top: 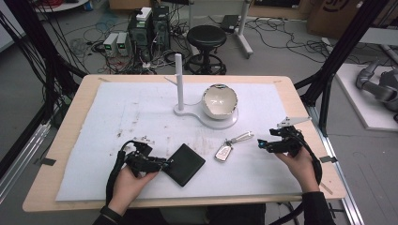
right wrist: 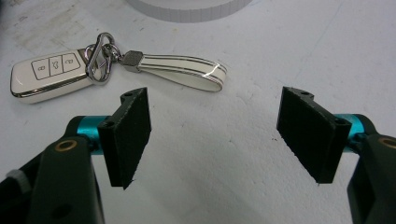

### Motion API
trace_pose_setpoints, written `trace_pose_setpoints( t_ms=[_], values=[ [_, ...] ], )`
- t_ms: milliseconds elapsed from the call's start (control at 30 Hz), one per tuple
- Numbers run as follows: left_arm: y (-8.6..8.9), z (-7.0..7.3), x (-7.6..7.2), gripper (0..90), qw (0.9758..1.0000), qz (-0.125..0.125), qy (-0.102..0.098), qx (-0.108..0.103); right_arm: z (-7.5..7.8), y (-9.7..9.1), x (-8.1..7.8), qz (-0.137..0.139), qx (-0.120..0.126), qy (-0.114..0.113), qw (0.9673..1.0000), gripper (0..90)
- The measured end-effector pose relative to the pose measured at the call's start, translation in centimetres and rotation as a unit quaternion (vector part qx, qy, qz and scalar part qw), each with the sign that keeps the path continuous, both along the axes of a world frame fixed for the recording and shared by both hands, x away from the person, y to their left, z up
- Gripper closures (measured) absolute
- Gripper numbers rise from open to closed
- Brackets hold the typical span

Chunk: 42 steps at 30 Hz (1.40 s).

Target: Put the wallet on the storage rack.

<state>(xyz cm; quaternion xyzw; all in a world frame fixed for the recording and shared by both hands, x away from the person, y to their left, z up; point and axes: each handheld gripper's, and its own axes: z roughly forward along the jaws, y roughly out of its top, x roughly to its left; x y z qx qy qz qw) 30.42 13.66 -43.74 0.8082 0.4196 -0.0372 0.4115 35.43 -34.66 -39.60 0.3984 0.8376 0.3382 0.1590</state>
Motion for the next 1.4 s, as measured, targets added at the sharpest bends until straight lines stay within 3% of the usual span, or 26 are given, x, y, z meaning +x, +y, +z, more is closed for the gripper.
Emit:
trace_pose_setpoints(
  t_ms=[100, 233, 367, 433, 567, 667, 833, 933, 1100, 1167, 1400],
  values=[
    [0.0, -0.1, 0.9, 74.3, 0.9999, -0.012, -0.001, -0.01, 0.1, 0.1, 0.0, -0.001, 0.0, 0.0, 1.0, 26.6],
    [-0.8, 0.5, 2.6, 77.2, 0.9992, -0.012, -0.035, 0.017, 0.1, 0.3, -0.1, 0.001, -0.002, 0.001, 1.0, 26.7],
    [-1.2, 1.0, 3.5, 79.0, 0.9988, -0.006, -0.048, 0.009, 0.1, 0.3, -0.1, 0.004, -0.003, 0.0, 1.0, 26.6],
    [-0.9, 1.2, 3.2, 76.5, 0.9989, 0.007, -0.046, -0.001, 0.0, 0.2, -0.1, 0.002, -0.002, 0.0, 1.0, 26.6],
    [0.0, 1.4, 1.8, 55.8, 0.9983, 0.051, -0.023, -0.014, -0.1, -0.1, -0.1, -0.001, -0.003, 0.002, 1.0, 26.6],
    [0.5, 1.1, 0.5, 52.9, 0.9976, 0.061, 0.0, -0.031, 0.0, -0.1, -0.1, 0.0, -0.003, 0.001, 1.0, 26.7],
    [-0.2, -0.1, -1.0, 48.2, 0.9966, 0.067, 0.034, -0.036, 0.1, 0.3, -0.1, 0.005, -0.003, -0.002, 1.0, 26.7],
    [-0.6, -0.1, -1.3, 48.1, 0.9963, 0.076, 0.025, -0.031, 0.2, 0.5, -0.2, 0.006, -0.004, -0.003, 1.0, 26.6],
    [-0.7, -0.6, -0.9, 52.7, 0.9939, 0.085, 0.036, -0.06, 0.0, 0.7, 0.0, 0.011, -0.007, 0.0, 0.9999, 26.7],
    [-1.0, -0.7, -0.6, 54.7, 0.9939, 0.088, 0.032, -0.059, 0.0, 0.7, 0.0, 0.01, -0.008, 0.001, 0.9999, 26.7],
    [-1.8, -1.1, 0.3, 73.8, 0.994, 0.079, 0.022, -0.072, 0.0, 0.7, 0.1, 0.009, -0.01, 0.002, 0.9999, 26.6]
  ],
)
